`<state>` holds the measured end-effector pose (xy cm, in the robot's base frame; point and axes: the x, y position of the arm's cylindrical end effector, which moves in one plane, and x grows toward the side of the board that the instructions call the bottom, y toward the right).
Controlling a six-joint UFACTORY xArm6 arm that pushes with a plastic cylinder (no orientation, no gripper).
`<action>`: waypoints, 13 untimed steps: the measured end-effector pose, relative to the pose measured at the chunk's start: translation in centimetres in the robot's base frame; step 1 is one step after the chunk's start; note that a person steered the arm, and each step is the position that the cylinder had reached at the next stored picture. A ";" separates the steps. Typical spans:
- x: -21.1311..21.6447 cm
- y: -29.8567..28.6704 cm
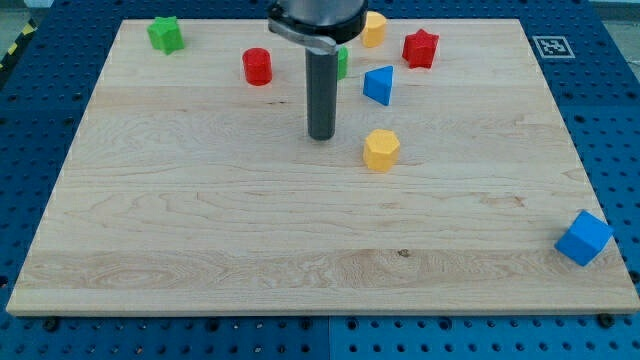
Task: Move the yellow hexagon closer to the blue cube
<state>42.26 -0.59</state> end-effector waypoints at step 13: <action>1.1 17.7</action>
<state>43.36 17.15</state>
